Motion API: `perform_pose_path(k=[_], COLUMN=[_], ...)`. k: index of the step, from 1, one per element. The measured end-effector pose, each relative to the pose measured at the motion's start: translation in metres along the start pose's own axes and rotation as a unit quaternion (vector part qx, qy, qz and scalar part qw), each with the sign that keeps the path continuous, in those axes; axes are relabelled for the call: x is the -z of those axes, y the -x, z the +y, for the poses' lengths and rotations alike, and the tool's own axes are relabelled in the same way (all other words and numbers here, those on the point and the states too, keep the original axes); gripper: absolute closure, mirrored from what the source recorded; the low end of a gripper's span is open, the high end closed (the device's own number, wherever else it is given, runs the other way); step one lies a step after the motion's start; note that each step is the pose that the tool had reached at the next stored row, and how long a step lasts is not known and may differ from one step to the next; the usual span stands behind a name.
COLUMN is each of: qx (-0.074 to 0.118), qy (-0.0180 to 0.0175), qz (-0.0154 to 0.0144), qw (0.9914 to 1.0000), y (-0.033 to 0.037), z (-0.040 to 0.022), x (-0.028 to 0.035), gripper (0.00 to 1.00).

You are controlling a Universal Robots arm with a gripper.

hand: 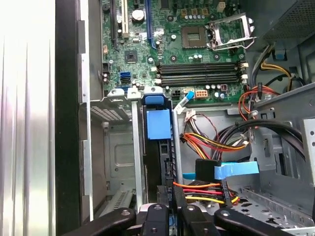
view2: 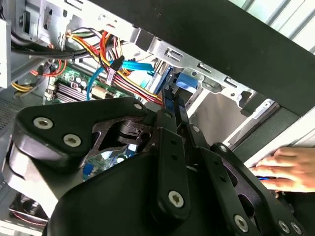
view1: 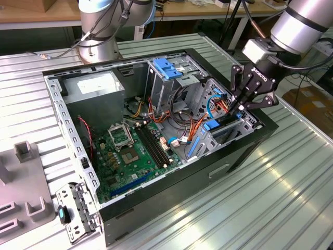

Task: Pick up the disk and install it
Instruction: 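Insert the first disk wire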

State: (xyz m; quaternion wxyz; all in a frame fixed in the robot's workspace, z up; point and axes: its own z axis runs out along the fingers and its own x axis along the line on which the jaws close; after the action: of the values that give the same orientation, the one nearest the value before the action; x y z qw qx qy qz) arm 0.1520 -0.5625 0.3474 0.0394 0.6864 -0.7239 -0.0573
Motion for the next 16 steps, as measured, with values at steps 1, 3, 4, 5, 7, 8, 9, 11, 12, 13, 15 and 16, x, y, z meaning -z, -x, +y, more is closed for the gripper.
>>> perform_pose_path(k=[1,3,4,5,7,8,9,11,12,13,15,16], qx=[0.002,0.003,0.003,0.003,0.003,0.003,0.003,0.003,0.003,0.003,0.003,0.003], qy=[0.0001,0.0001,0.0002,0.0002,0.0002,0.0002,0.0003,0.0004,0.0005,0.0005,0.0005,0.0006], qz=[0.0003,0.0005,0.0004,0.0005,0.0006,0.0006,0.0006,0.0005,0.0005,0.0007,0.0008,0.0006], qw=[1.00000,1.00000,0.99999,0.99999,0.99999,0.99999,0.99999,0.99999,0.99999,0.99999,0.99999,0.99999], y=[0.0001,0.0003,0.0005,0.0008,0.0009,0.0009,0.0009,0.0009,0.0009,0.0008,0.0008,0.0008], z=[0.0000,0.0000,0.0000,-0.0001,-0.0001,-0.0002,-0.0005,-0.0009,-0.0011,-0.0013,-0.0013,-0.0013], x=[0.0000,0.0000,-0.0002,-0.0005,-0.0011,-0.0015,-0.0024,-0.0046,-0.0056,-0.0066,-0.0069,-0.0071], gripper=[0.84,0.84,0.84,0.84,0.84,0.84,0.84,0.84,0.84,0.84,0.84,0.84])
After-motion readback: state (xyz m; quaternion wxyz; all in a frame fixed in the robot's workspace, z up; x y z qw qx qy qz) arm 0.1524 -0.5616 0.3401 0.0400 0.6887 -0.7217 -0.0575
